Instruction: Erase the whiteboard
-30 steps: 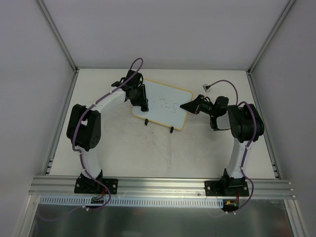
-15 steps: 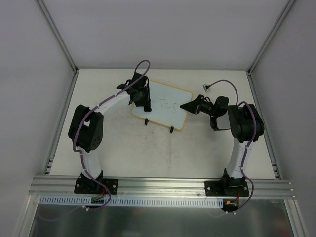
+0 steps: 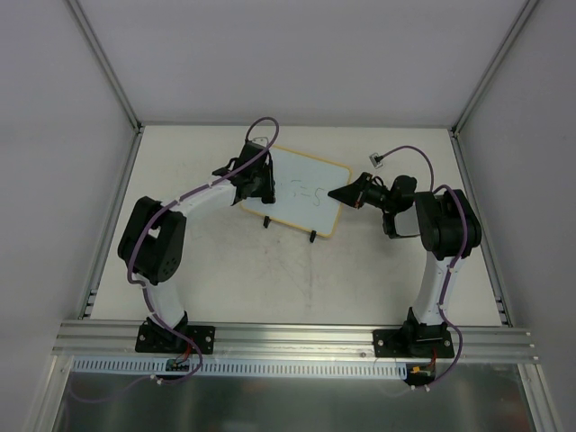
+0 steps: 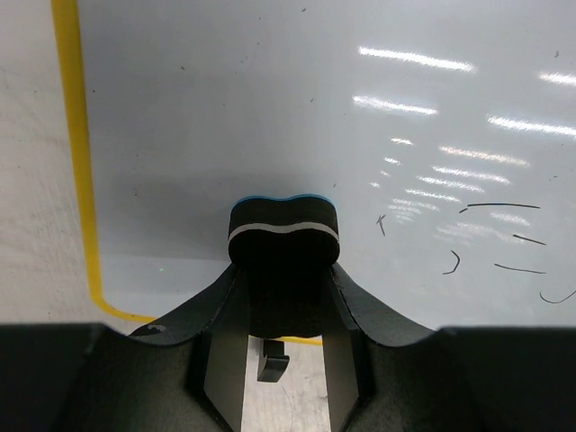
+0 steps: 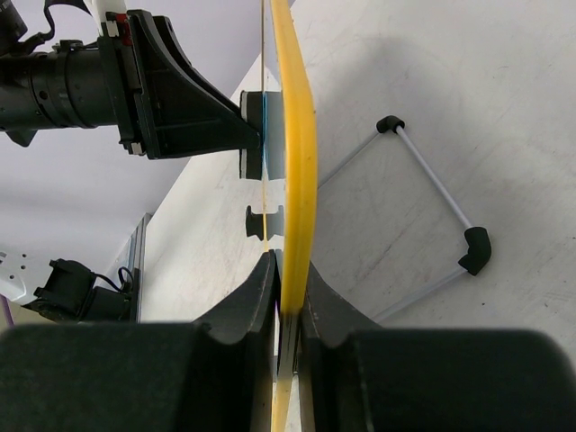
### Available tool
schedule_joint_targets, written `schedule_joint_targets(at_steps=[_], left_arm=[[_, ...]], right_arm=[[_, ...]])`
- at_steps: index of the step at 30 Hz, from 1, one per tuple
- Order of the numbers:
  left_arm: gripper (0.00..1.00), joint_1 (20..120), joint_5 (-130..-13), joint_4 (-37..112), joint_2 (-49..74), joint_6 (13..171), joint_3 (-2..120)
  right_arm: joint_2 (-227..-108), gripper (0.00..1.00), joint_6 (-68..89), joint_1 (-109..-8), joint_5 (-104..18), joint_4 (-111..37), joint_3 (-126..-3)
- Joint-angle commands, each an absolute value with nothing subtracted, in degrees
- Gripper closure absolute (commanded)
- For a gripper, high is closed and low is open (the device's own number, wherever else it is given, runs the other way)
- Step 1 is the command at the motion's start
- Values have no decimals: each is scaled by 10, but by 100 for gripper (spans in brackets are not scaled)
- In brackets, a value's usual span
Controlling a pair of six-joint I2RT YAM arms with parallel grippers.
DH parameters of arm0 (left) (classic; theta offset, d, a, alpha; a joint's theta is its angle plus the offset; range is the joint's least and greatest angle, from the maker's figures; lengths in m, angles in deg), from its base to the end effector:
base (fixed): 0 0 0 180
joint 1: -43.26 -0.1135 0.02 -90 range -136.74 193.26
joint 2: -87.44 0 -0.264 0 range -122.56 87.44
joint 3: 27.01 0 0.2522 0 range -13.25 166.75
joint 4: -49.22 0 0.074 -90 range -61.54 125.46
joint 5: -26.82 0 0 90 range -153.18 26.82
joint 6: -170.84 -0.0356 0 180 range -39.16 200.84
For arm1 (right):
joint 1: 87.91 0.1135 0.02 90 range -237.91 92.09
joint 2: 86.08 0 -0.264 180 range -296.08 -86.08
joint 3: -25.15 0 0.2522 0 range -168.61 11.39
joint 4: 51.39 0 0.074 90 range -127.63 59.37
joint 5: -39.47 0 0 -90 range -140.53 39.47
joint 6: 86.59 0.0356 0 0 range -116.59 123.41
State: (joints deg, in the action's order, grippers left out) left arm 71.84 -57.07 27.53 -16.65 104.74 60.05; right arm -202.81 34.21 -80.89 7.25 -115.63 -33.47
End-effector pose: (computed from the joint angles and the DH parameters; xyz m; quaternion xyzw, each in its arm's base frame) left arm 0.3625 -0.1932 0.2273 0.0137 0.9004 -0.1479 0.4088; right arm 0.3580 0.0744 0.1451 -0.2311 0.6466 0.5165 0.5115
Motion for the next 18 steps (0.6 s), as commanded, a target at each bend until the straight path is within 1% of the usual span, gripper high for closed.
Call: schedule_joint_targets(at_steps=[1, 8, 18], left_arm=[[100, 714, -533, 342, -175, 1014, 586], [100, 716, -575, 352, -193, 1014, 594], [100, 766, -564, 405, -182, 1012, 568]], right_arm=[[-2020, 100, 279, -797, 80, -1255, -325], [-2019, 100, 279, -798, 80, -1254, -324], [-2020, 100, 278, -797, 80, -1254, -323]])
